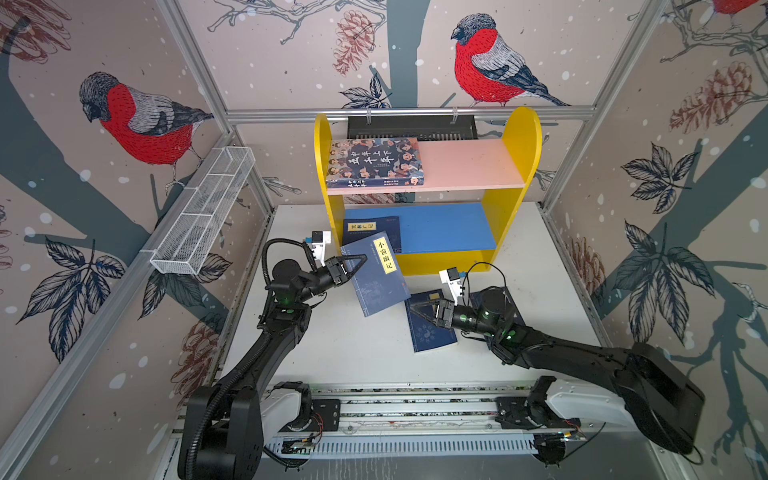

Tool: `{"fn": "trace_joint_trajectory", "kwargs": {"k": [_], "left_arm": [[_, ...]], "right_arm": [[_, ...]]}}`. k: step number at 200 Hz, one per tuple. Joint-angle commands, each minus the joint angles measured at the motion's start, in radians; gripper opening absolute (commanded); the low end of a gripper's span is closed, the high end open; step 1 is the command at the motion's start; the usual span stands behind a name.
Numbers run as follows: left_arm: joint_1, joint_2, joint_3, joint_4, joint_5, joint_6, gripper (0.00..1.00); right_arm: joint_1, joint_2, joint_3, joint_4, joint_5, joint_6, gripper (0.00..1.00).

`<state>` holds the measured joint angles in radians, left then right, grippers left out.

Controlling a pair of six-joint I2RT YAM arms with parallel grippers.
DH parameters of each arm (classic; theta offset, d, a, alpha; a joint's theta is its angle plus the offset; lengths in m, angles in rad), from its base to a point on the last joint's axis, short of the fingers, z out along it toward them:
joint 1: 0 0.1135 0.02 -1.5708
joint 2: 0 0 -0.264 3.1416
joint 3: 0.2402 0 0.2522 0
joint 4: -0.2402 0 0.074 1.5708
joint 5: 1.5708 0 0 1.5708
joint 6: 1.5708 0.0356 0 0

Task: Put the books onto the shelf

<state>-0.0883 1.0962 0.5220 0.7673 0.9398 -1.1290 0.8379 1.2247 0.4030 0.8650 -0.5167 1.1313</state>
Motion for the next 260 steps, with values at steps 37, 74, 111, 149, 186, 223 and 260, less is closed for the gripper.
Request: {"fn": "trace_joint_trajectory", "kwargs": {"k": [37,74,111,149,186,223,260], "left_arm": [[0.013,-0.031,-0.016,0.077,-0.054,-0.033,0.00],[0.016,-0.029,-0.048,0.140,-0.069,-0.086,0.00],[0.016,-0.031,-0.058,0.153,-0.070,-0.104,0.00],[0.016,-0.037,-0.066,0.158,-0.073,-0.111,0.00],[0.016,-0.042,-0.079,0.143,-0.073,-0.102,0.00],[0.021,-0.043,-0.097,0.098,-0.076,-0.080,0.06],[0.059,-0.059,-0.078,-0.075,-0.001,0.132,0.46]], "right_arm": [[0.033,0.202,0.043,0.395,0.035,0.124,0.86],[0.036,0.321,0.091,0.545,0.036,0.178,0.86],[0.033,0.426,0.158,0.614,0.025,0.215,0.81],[0.016,0.501,0.166,0.731,0.031,0.266,0.63],[0.009,0.537,0.178,0.773,0.024,0.281,0.34],[-0.001,0.540,0.188,0.761,-0.019,0.270,0.04],[-0.053,0.461,0.178,0.598,-0.155,0.189,0.02]]}}
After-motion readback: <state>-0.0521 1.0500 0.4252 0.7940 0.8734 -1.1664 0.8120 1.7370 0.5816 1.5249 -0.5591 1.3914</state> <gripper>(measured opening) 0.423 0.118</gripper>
